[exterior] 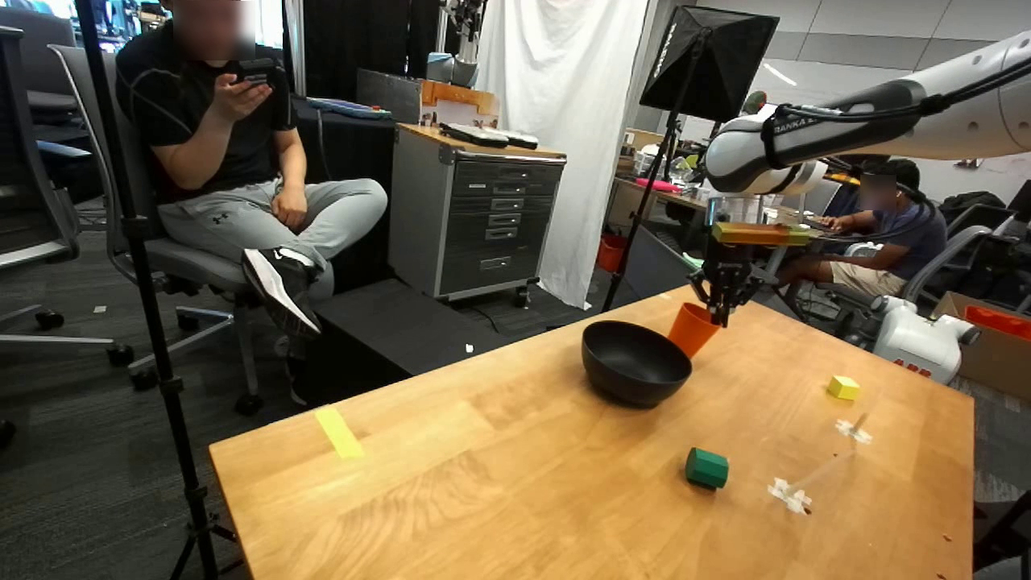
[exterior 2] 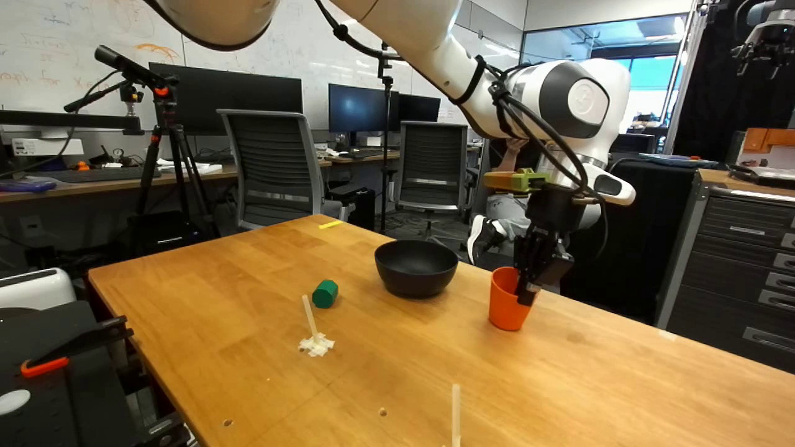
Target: Pour the contents in the cup into the bowl
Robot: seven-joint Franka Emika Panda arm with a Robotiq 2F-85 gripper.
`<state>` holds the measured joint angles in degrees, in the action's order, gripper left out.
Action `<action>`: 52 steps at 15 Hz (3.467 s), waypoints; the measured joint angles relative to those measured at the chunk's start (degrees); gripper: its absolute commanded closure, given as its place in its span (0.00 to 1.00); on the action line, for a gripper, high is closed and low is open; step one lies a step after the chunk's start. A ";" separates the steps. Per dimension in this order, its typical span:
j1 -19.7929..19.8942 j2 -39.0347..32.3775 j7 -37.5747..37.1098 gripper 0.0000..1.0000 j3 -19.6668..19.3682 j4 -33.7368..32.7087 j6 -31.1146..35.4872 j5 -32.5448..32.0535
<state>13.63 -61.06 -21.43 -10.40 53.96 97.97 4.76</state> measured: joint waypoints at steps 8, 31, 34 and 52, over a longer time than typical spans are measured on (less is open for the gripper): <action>-0.05 -0.32 -0.20 0.94 0.00 -1.33 -0.08 -0.01; -0.66 0.50 2.88 0.96 0.00 -1.10 -0.08 -1.23; -0.87 0.51 2.99 0.97 0.00 -1.04 -0.08 -2.02; -1.25 0.51 2.89 0.94 -0.07 0.28 0.08 -5.17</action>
<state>12.38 -60.55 -18.54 -10.48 54.24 98.05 -0.41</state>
